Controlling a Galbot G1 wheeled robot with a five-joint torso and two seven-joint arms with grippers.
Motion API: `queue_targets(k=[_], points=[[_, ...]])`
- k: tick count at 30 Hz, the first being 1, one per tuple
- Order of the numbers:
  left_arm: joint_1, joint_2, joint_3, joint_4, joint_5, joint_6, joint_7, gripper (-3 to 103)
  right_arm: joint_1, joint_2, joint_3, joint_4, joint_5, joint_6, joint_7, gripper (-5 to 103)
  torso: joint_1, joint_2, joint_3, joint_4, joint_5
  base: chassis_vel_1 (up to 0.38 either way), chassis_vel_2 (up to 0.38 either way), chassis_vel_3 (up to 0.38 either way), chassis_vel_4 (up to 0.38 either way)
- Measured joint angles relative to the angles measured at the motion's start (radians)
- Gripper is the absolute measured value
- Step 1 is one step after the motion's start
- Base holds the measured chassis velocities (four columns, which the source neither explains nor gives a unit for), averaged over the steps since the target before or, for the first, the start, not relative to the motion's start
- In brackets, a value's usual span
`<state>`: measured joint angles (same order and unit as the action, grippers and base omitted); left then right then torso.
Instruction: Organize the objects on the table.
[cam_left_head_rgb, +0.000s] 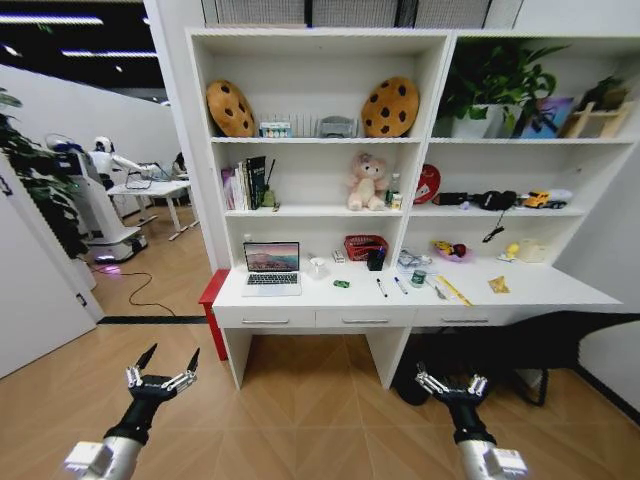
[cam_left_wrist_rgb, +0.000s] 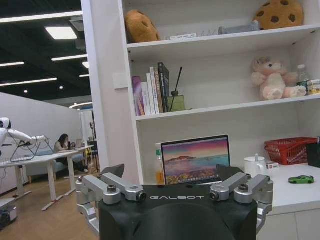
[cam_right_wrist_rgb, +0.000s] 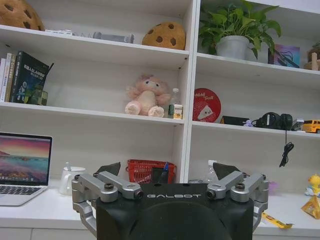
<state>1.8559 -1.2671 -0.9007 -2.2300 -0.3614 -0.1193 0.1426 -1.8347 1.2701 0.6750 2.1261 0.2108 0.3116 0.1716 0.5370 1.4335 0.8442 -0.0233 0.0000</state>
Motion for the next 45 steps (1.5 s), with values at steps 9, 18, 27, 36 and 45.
queue_targets(k=[9,18,27,36,45], points=[[0.001,0.001,0.000,0.000,-0.002,0.000,0.000,100,0.001,0.001,-0.007,0.002,0.000,0.029,-0.027,100,0.000,0.000,0.000,0.0000,0.0006,-0.305,0.313,0.306,-0.313],[-0.001,0.002,-0.004,0.001,-0.006,0.001,-0.003,100,0.005,0.001,-0.009,0.000,0.000,0.062,-0.061,100,0.001,0.000,0.000,-0.0002,-0.0007,-0.362,0.356,0.363,-0.360],[-0.001,0.003,-0.005,0.002,-0.006,0.002,-0.006,100,0.019,-0.012,-0.010,-0.003,0.034,0.094,-0.132,100,0.001,0.000,0.000,-0.0003,-0.0001,-0.218,0.219,0.141,-0.180],[-0.025,0.035,-0.014,-0.007,-0.023,0.005,-0.048,100,0.017,-0.014,-0.006,-0.015,0.029,0.098,-0.133,100,-0.002,0.001,-0.001,0.0001,-0.0001,0.039,-0.058,-0.034,0.057],[-0.054,0.147,-0.034,0.007,-0.062,-0.001,-0.003,84,0.010,-0.003,-0.005,-0.046,0.004,0.097,-0.130,100,0.000,0.000,0.000,0.0000,-0.0002,0.005,-0.005,-0.004,0.006]])
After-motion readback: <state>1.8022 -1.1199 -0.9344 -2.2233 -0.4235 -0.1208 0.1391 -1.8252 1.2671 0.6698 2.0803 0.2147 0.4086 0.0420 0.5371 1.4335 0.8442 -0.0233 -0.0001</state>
